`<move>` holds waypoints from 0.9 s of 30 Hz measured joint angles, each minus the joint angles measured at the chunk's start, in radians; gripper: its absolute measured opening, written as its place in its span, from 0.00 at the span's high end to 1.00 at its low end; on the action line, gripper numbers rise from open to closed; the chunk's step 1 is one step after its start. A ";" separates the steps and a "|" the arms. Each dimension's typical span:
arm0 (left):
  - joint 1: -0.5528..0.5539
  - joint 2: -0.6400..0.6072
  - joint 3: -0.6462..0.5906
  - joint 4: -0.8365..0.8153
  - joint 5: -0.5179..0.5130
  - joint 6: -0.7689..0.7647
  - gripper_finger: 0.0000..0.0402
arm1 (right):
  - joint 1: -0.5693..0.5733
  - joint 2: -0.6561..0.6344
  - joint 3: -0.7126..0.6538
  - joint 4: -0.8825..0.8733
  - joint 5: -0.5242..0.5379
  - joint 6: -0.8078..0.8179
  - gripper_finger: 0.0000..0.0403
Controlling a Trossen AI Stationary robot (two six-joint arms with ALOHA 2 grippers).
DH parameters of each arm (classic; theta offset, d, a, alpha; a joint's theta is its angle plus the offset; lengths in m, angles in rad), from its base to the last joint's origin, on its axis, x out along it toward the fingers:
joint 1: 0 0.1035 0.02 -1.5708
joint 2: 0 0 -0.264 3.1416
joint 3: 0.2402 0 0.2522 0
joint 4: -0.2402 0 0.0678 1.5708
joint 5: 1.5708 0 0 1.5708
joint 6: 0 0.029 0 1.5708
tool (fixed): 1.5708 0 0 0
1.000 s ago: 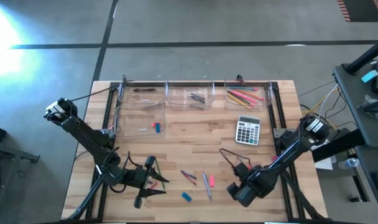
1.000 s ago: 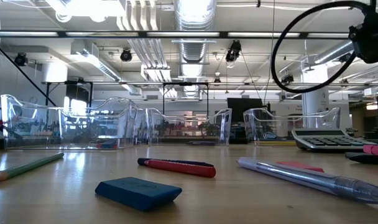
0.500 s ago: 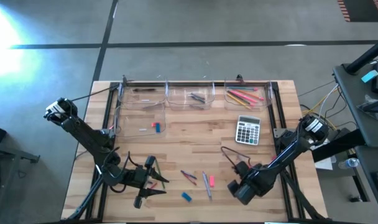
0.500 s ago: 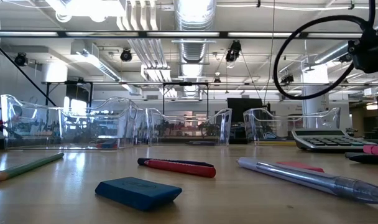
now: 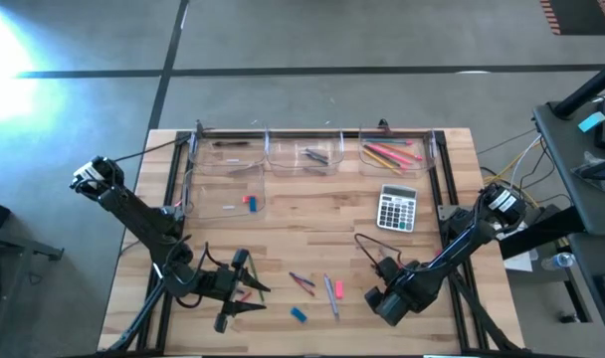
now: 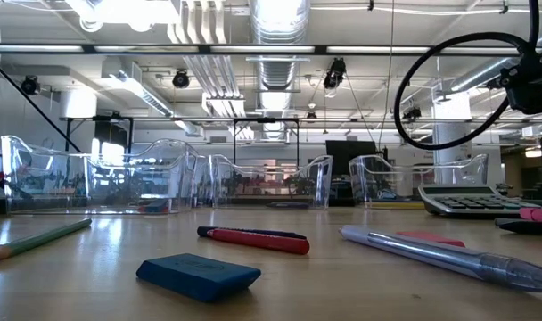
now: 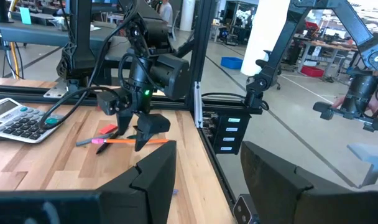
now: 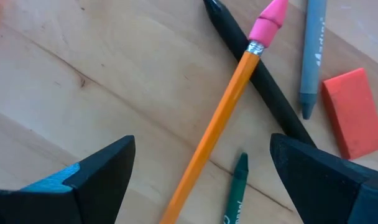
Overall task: Sort crayons/erasers/pens/pencils in bins
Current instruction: Put the orange pencil into the top right transparent bin
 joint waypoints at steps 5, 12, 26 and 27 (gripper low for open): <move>0.000 0.000 0.000 0.000 0.000 0.000 0.59 | 0.000 0.000 0.000 0.004 0.000 0.000 0.16; 0.000 0.000 0.000 0.000 0.000 0.000 0.59 | 0.000 0.000 0.000 0.008 0.000 0.000 0.35; 0.000 0.000 0.000 0.001 0.000 -0.001 0.59 | 0.000 0.000 -0.009 0.021 0.000 0.034 0.50; 0.000 0.000 0.000 0.001 0.000 -0.002 0.59 | 0.000 0.000 -0.011 0.021 0.000 0.036 0.50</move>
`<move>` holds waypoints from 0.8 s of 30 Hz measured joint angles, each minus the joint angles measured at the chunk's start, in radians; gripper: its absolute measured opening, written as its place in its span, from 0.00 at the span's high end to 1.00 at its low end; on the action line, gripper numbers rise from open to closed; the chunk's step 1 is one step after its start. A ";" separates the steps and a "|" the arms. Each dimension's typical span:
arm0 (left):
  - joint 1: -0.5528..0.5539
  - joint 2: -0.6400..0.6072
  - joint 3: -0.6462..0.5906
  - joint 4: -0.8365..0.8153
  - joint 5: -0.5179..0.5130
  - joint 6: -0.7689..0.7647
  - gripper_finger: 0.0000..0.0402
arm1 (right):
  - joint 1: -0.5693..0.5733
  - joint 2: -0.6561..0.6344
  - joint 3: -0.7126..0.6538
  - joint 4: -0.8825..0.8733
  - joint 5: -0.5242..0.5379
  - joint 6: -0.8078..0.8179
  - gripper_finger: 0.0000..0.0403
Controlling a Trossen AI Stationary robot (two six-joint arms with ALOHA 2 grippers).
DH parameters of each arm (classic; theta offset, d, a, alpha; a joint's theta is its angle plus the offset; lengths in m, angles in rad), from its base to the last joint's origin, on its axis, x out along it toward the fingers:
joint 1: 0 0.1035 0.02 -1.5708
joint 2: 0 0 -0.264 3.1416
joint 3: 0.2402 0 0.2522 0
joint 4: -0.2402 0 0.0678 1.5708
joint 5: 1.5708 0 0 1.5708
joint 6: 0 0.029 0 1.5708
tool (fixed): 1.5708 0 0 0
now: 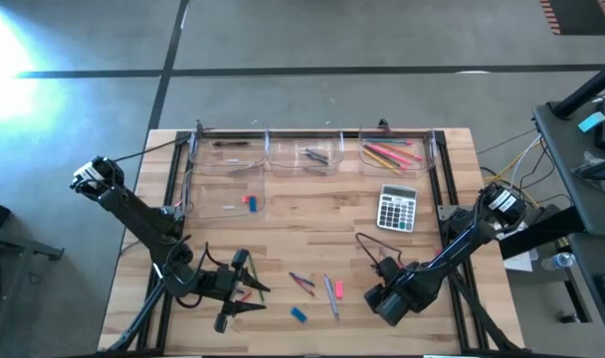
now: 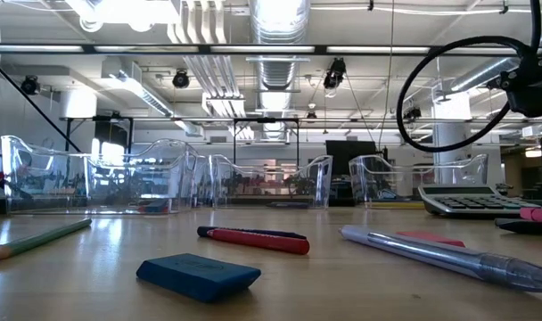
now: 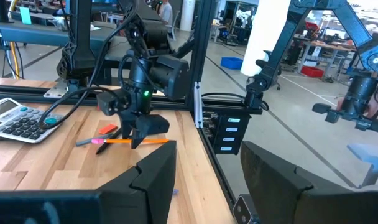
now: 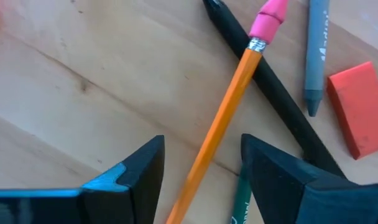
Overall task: Sort crayons/erasers/pens/pencils in bins
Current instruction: Put the orange pencil into the top right transparent bin
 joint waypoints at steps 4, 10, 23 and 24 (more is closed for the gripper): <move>0.000 0.000 0.000 0.000 0.000 0.000 0.59 | 0.000 0.000 -0.007 0.000 0.000 0.004 0.50; 0.000 0.000 0.000 0.000 0.000 -0.001 0.59 | 0.000 0.000 -0.007 0.003 0.000 0.008 0.50; 0.000 0.000 0.000 0.000 0.000 -0.003 0.59 | 0.000 0.000 -0.007 0.008 0.000 0.027 0.50; 0.000 0.000 0.000 0.000 0.000 -0.003 0.59 | 0.000 0.000 -0.007 0.009 0.000 0.026 0.50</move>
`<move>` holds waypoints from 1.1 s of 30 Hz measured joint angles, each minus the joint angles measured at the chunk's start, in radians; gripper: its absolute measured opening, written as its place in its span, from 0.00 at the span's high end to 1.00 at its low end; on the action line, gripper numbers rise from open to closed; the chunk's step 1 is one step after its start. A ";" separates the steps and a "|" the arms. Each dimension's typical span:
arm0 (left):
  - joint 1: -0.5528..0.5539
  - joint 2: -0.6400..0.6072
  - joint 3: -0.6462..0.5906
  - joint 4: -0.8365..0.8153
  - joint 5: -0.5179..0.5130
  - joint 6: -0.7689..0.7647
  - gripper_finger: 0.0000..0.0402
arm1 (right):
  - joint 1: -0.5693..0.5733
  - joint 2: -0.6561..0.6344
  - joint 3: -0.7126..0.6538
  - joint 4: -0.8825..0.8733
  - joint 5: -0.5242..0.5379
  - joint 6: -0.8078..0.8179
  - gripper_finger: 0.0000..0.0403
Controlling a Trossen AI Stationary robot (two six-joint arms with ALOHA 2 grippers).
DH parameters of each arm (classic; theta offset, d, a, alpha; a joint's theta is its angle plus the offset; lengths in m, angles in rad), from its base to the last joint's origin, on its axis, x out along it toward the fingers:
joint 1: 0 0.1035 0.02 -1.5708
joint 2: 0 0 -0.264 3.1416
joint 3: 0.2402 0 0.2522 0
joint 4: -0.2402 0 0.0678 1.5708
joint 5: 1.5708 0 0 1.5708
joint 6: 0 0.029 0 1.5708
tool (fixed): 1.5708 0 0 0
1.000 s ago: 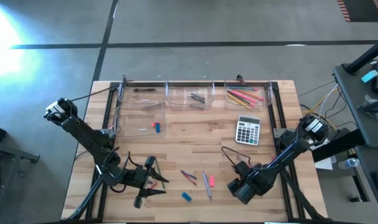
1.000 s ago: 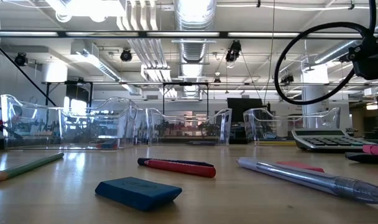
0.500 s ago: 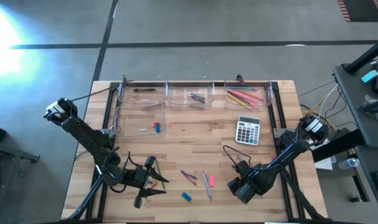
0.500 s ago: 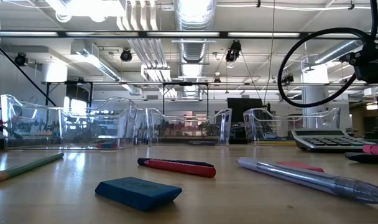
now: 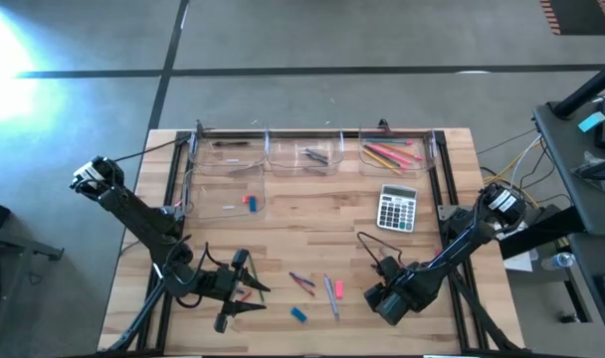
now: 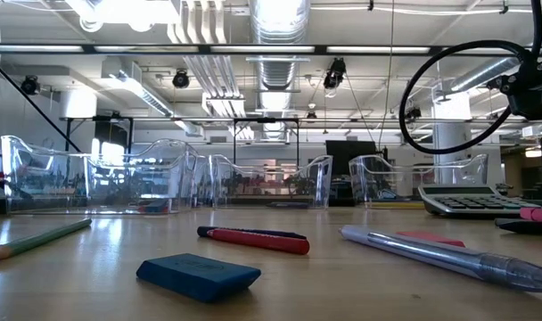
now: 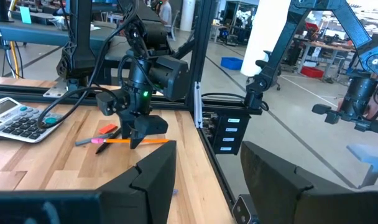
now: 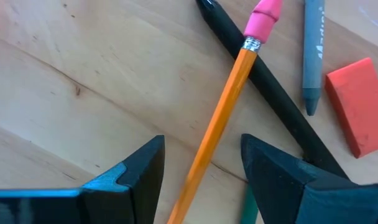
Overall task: Sort crayons/erasers/pens/pencils in bins
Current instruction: Put the orange pencil into the top right transparent bin
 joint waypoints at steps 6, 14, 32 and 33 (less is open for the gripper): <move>0.000 0.000 0.000 0.000 0.000 0.000 0.59 | 0.000 0.000 0.000 0.004 -0.001 -0.002 0.52; 0.000 0.000 0.000 0.000 0.000 0.000 0.59 | 0.000 0.000 -0.001 0.036 -0.001 -0.015 0.88; 0.000 0.000 0.000 0.004 0.000 0.004 0.59 | -0.042 -0.082 0.238 -0.193 0.088 -0.221 0.95; 0.000 0.000 0.000 0.005 0.000 0.004 0.59 | -0.055 -0.082 0.274 -0.267 0.115 -0.273 0.95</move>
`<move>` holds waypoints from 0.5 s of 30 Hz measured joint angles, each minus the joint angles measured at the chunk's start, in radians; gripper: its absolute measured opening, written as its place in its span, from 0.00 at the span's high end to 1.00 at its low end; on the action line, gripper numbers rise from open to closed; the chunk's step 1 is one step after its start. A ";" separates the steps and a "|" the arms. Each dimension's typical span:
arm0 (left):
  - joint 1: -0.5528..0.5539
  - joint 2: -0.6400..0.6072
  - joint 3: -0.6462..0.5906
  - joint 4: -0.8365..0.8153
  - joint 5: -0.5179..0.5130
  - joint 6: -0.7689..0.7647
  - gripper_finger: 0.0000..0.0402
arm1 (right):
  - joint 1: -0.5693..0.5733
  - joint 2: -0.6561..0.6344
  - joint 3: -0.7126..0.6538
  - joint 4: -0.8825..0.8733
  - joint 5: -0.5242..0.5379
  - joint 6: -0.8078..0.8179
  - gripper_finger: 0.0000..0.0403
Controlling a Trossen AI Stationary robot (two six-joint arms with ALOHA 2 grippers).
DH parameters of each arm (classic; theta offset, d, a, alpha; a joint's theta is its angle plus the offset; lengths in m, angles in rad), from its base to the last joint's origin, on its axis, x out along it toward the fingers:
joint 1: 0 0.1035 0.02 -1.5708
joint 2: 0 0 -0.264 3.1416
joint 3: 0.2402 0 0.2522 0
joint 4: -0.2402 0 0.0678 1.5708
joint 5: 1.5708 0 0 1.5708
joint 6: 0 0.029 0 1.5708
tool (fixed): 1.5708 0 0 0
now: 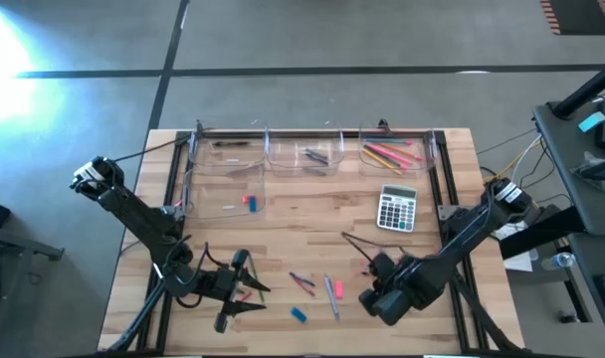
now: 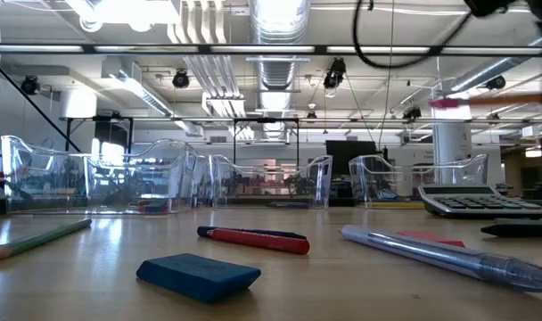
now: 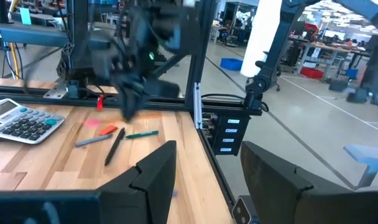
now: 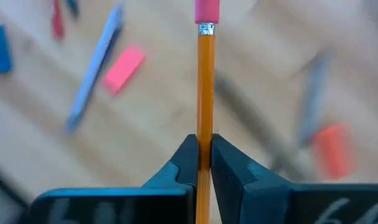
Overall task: Sort crayons/erasers/pens/pencils in bins
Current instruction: Put the orange pencil into the top right transparent bin
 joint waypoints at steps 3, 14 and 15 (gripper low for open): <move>0.000 0.000 0.000 0.000 0.000 0.000 0.59 | -0.047 0.002 0.103 -0.220 0.111 -0.139 0.95; 0.000 0.000 0.000 0.001 0.000 -0.001 0.59 | -0.397 0.006 0.200 -0.370 0.455 -0.904 0.96; 0.000 0.000 0.000 0.001 0.000 -0.001 0.59 | -0.447 0.006 0.193 -0.377 0.464 -0.943 0.96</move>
